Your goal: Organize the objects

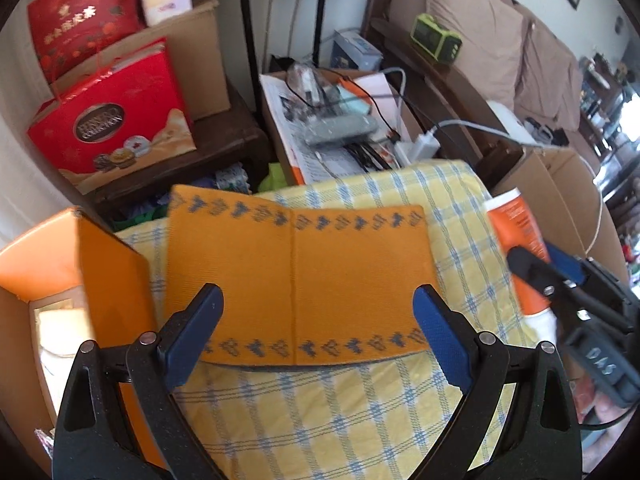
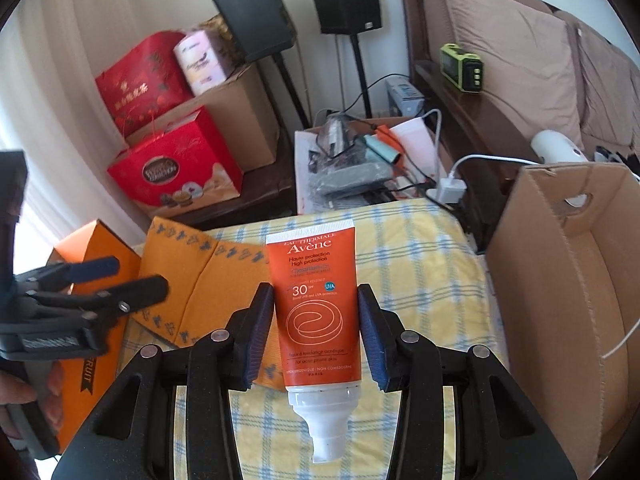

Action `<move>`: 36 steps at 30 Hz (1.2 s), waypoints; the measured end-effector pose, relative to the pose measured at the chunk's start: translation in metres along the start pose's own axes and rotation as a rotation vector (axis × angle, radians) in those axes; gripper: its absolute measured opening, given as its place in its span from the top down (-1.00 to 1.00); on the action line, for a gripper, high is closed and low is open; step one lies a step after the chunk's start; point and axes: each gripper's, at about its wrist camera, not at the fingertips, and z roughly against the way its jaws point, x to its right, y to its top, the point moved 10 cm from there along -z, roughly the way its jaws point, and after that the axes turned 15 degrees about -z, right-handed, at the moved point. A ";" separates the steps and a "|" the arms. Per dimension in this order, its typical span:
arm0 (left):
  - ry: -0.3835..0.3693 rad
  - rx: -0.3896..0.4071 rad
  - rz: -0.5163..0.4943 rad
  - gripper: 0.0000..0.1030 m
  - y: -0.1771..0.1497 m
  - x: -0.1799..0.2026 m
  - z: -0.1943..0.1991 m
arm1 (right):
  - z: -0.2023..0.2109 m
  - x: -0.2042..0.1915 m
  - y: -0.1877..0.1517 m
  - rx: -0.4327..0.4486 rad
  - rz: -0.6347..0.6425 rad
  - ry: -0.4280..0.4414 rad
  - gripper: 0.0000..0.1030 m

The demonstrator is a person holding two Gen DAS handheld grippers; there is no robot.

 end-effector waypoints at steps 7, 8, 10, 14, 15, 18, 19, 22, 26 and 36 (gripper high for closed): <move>-0.057 -0.052 -0.054 -0.82 0.001 0.058 -0.032 | 0.031 0.034 0.008 0.042 -0.072 -0.006 0.17; -0.073 -0.053 -0.051 -0.75 0.002 0.066 -0.037 | 0.034 0.037 0.008 0.046 -0.075 -0.011 0.17; -0.100 -0.060 -0.048 -0.51 0.002 0.081 -0.047 | 0.040 0.044 0.007 0.052 -0.078 -0.020 0.18; -0.019 -0.076 -0.108 -0.21 0.003 0.092 -0.061 | 0.050 0.055 0.004 0.054 -0.079 -0.034 0.17; -0.003 -0.077 -0.121 -0.17 0.003 0.093 -0.062 | 0.052 0.057 0.004 0.057 -0.080 -0.035 0.17; 0.033 -0.054 -0.146 0.40 0.006 0.091 -0.062 | 0.059 0.061 0.003 0.065 -0.079 -0.035 0.18; 0.039 -0.050 -0.150 0.62 0.006 0.090 -0.061 | 0.061 0.062 0.002 0.065 -0.077 -0.034 0.19; -0.024 -0.033 -0.123 0.89 0.010 0.087 -0.057 | 0.065 0.062 0.002 0.072 -0.073 -0.028 0.54; -0.050 -0.002 -0.112 0.90 0.014 0.088 -0.045 | 0.065 0.059 0.003 0.063 -0.062 -0.032 0.65; -0.373 0.151 0.036 0.90 0.037 0.086 0.047 | 0.042 0.075 -0.010 0.001 -0.077 -0.060 0.58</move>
